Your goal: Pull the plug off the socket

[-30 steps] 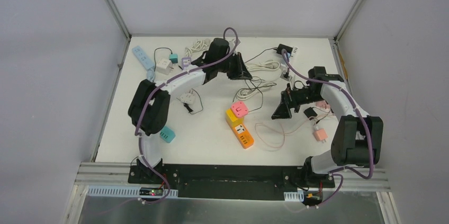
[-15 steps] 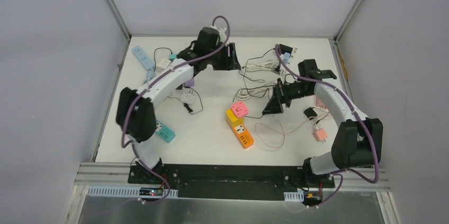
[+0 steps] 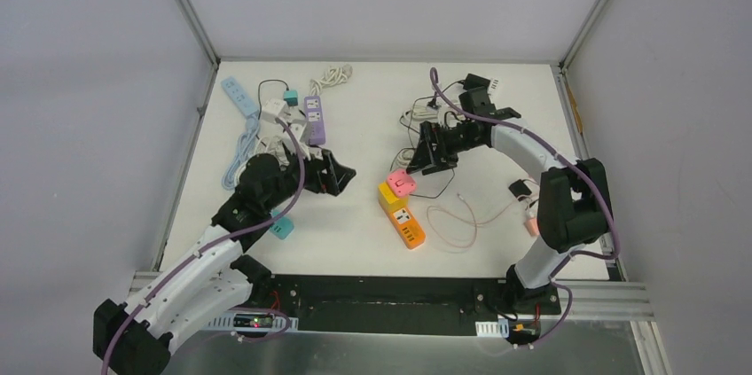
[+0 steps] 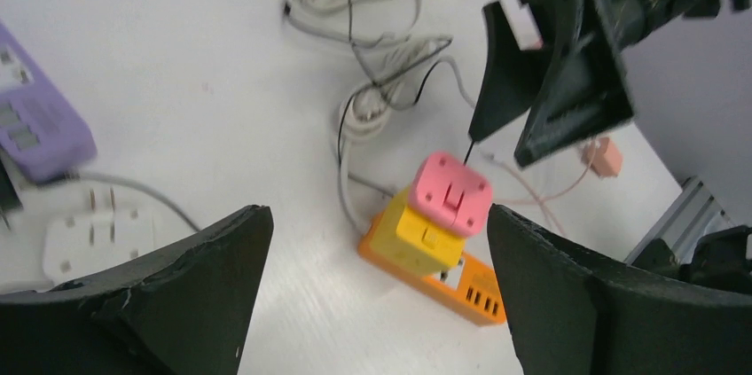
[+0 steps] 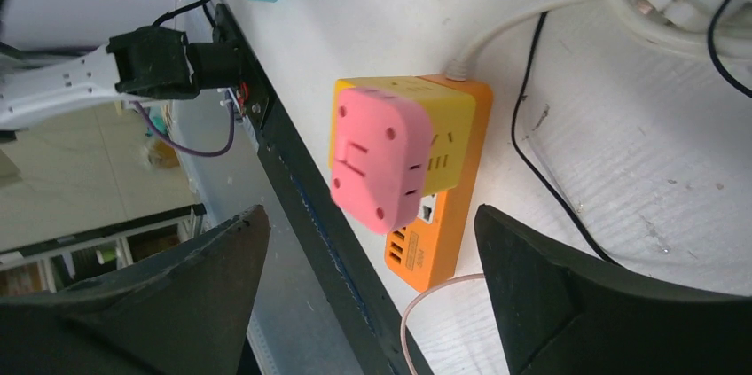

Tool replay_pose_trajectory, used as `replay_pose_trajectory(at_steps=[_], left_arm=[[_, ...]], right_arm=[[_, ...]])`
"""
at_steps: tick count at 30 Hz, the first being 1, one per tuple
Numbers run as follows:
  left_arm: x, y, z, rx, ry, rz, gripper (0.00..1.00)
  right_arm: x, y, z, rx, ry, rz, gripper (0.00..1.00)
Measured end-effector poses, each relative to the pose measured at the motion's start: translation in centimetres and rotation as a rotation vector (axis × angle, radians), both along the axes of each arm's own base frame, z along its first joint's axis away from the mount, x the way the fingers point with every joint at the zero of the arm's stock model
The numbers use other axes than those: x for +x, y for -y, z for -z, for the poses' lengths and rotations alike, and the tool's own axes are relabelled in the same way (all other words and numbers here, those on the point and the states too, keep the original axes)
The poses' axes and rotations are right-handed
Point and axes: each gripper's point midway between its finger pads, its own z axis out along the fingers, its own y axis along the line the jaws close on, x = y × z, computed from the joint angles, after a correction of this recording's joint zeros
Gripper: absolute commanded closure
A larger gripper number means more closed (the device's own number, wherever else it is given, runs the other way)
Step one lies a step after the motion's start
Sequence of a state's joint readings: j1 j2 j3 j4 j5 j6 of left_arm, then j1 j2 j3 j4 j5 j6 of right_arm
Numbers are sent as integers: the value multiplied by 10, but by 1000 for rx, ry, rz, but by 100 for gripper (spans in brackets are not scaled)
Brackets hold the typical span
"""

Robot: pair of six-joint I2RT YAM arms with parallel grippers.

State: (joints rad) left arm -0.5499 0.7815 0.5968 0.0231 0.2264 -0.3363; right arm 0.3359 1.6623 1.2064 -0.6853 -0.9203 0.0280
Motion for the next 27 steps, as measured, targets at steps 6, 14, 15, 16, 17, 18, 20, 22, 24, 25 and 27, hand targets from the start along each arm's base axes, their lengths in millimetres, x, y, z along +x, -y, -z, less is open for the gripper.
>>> replay_pose_trajectory(at_steps=[6, 14, 15, 16, 17, 18, 20, 22, 24, 25, 27], left_arm=[[-29, -15, 49, -52, -93, -19, 9], [-33, -16, 54, -102, -97, -25, 10], [-32, -15, 57, -101, -102, -24, 10], [-32, -14, 59, -98, -110, -22, 10], [-32, -13, 61, -96, -115, -18, 10], [-32, -11, 63, -93, -120, -13, 10], [-31, -9, 63, -93, -122, -1, 10], [-32, -6, 63, -95, -120, 13, 10], [-33, -2, 61, -99, -112, 30, 10], [-35, 0, 60, -102, -105, 41, 10], [-38, 5, 60, -103, -93, 64, 10]], right_arm=[[-2, -11, 18, -34, -88, 19, 16], [-12, -25, 14, 13, -131, -6, 23], [-13, -26, 13, 22, -140, -8, 25], [-14, -27, 12, 33, -148, -10, 26], [-15, -28, 11, 43, -156, -11, 28], [-16, -28, 10, 51, -160, -12, 30], [-16, -30, 6, 68, -157, -15, 35], [-17, -30, 0, 81, -147, -15, 40], [-18, -31, -8, 95, -128, -18, 45], [-18, -31, -11, 100, -121, -20, 47], [-19, -31, -15, 107, -110, -24, 51]])
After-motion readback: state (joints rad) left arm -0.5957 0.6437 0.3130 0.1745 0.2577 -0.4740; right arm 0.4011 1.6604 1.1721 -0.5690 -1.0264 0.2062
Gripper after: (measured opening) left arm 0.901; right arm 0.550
